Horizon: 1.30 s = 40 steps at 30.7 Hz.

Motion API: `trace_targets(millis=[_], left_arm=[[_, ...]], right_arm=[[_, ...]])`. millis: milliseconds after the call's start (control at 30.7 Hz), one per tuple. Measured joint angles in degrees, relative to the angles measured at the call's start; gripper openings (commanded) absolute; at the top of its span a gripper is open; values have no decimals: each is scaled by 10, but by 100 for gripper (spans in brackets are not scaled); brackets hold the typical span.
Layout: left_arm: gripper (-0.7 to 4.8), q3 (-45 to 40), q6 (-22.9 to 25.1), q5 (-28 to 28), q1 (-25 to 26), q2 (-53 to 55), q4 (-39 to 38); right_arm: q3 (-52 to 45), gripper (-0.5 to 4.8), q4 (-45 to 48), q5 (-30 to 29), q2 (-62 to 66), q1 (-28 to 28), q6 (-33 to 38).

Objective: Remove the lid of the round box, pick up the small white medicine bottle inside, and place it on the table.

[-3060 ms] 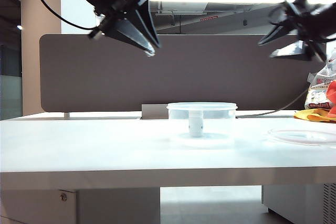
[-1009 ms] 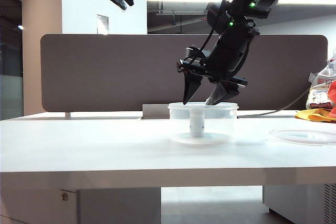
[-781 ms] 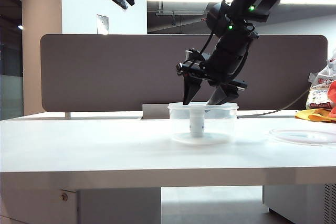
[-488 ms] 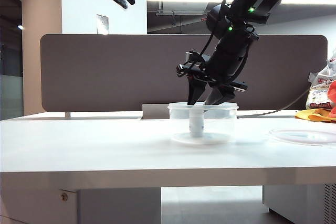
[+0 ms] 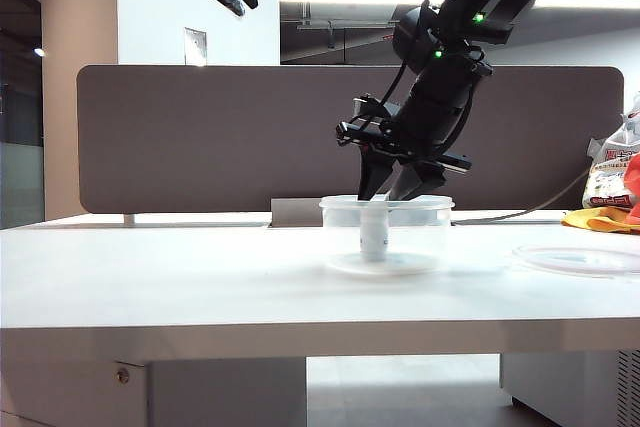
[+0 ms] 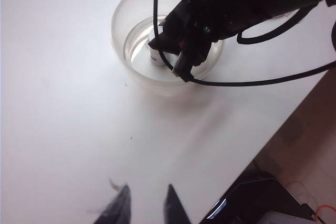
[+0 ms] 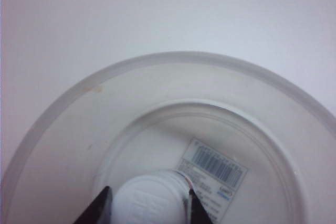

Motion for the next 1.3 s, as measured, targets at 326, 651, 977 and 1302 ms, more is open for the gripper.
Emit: trace_targets(millis=[326,651,977,1302], left_arm=[[89,0,1,-32,0,0,0],[89,0,1,-36,1,0,1],[89,0,10,-49,1,0,-8],[89,0,19,-74,1,0,-18]], right_arm=[[64,138,-40,0,0,0,-7],[113,138,-83,-21,-1,45,-16],[164,138,-92,0,-1,86,-47],[164,138,-96,-8,-1,123,-52]])
